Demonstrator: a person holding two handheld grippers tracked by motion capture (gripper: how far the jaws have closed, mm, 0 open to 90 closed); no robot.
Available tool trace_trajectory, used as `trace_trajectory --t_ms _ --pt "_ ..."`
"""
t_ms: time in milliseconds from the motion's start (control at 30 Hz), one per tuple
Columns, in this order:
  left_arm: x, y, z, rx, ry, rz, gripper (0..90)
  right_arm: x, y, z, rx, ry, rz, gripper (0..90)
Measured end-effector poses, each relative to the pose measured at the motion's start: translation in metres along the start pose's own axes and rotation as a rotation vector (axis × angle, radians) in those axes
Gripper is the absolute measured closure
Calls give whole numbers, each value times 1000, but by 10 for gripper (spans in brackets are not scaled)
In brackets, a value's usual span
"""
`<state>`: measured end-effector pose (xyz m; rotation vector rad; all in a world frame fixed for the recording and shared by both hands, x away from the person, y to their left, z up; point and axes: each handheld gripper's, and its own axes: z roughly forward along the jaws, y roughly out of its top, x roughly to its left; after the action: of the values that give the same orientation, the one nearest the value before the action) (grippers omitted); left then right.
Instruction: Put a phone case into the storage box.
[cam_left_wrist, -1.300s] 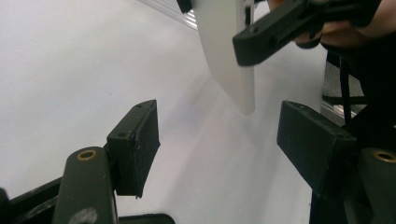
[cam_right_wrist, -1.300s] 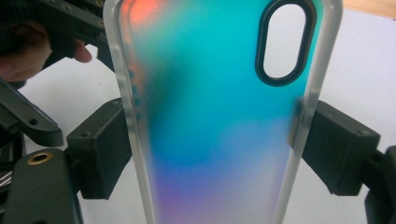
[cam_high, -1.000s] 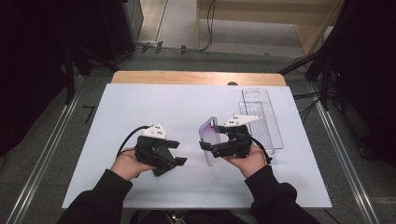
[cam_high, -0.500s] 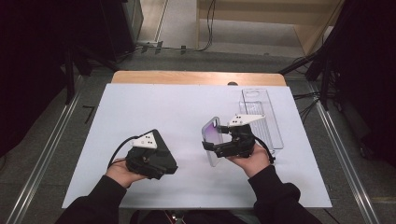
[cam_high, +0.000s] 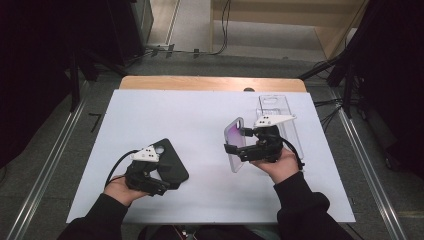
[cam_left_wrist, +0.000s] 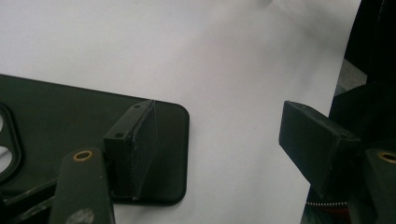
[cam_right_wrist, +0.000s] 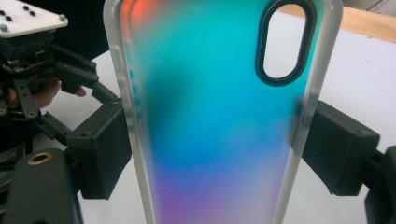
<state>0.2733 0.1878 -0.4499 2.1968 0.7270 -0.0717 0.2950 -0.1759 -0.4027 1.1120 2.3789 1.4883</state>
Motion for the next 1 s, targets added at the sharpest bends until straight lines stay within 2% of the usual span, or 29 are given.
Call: trace_trajectory --t_ms 233,467,567,700,833,1000 --pt "2 -4 -9 -30 37 -52 283 -9 9 -13 -11 -34 4 147" --pt "3 -8 -13 -28 74 -98 283 -21 12 -25 -31 -88 32 147" --pt "4 -9 -15 -32 75 -110 283 -26 13 -29 -35 -110 43 147" --pt "6 -10 -16 -32 100 -118 283 -31 13 -33 -47 -134 57 148" --pt "7 -11 -17 -45 91 -134 283 -36 13 -38 -57 -173 76 147" --pt "7 -11 -16 -44 88 -131 283 -45 11 -47 -67 -219 113 147"
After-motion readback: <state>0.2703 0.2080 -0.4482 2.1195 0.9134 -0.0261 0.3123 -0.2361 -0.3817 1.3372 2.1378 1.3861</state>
